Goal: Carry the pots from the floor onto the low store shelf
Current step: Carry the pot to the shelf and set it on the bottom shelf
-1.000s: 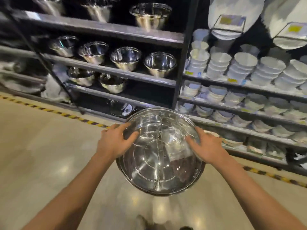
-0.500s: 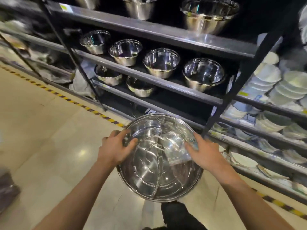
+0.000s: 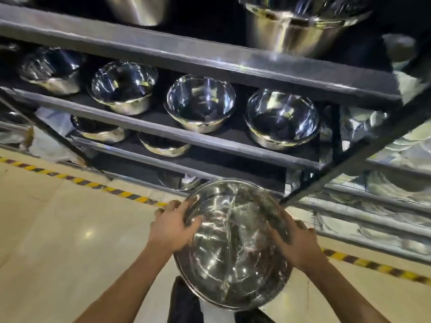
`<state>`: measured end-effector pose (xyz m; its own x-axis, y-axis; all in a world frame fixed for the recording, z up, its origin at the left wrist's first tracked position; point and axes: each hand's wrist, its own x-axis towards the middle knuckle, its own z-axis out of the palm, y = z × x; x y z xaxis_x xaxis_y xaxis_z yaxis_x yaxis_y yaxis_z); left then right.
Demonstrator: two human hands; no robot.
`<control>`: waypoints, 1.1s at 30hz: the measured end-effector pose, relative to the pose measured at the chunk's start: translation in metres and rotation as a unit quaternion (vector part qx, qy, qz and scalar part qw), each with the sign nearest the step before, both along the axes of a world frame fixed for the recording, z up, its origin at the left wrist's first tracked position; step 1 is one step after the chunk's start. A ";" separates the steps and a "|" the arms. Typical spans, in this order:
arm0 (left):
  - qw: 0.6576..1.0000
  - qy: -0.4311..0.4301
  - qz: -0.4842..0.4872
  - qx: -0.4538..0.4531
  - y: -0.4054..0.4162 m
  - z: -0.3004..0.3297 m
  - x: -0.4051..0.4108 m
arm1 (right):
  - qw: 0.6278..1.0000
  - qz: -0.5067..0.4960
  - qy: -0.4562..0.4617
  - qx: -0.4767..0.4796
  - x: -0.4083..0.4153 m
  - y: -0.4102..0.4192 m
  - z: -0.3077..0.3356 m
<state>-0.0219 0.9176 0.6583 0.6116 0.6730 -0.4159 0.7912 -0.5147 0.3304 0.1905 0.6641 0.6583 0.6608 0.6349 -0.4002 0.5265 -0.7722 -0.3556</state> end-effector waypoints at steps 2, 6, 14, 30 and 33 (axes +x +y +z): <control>0.999 0.005 -0.043 -0.001 0.025 -0.027 0.021 | 0.999 -0.040 -0.008 0.004 0.004 0.012 -0.020; 0.997 -0.002 -0.082 0.009 0.072 -0.091 0.065 | 0.996 -0.090 -0.002 -0.029 0.043 0.043 -0.084; 0.994 -0.056 -0.083 0.038 0.144 -0.200 0.149 | 0.992 -0.076 -0.087 0.058 0.116 0.105 -0.191; 0.995 -0.009 -0.097 0.034 0.163 -0.218 0.226 | 0.983 -0.146 -0.100 -0.038 0.197 0.160 -0.246; 0.992 -0.035 -0.122 0.020 0.132 -0.211 0.181 | 0.989 -0.144 -0.025 -0.034 0.207 0.165 -0.240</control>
<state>0.1591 1.0499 0.4470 0.7849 0.5164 -0.3424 0.6171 -0.7015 0.3566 0.3975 0.8288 0.4182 0.8300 0.3911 -0.3977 0.2978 -0.9136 -0.2770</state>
